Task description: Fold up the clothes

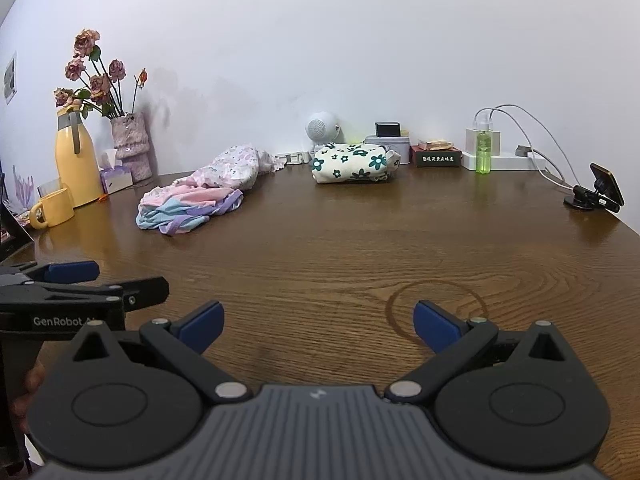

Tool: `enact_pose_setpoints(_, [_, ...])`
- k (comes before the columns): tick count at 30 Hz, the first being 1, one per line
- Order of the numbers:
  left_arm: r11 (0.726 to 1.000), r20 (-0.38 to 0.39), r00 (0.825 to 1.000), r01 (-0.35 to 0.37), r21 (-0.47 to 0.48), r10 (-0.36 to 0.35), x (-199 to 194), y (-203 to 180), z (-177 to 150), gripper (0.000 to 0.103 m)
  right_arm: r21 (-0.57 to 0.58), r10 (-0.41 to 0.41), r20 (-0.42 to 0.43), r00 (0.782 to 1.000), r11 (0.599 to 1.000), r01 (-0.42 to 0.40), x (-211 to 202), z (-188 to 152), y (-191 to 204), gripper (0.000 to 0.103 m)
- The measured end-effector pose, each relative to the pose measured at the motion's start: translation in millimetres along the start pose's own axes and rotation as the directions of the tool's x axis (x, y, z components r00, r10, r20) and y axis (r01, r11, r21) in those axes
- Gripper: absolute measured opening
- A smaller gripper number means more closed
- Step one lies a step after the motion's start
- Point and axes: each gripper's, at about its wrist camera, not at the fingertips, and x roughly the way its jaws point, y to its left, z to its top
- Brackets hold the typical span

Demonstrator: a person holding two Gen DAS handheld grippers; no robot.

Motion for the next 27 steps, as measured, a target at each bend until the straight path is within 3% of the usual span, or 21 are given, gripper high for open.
enact_pose_setpoints(27, [1.0,-0.015,1.0,0.0,0.016,0.0,0.8,-3.8,-1.5,0.103,0.023,0.022,-0.053,0.998,1.0,-0.021,7.7,0.0,0.6,0.103])
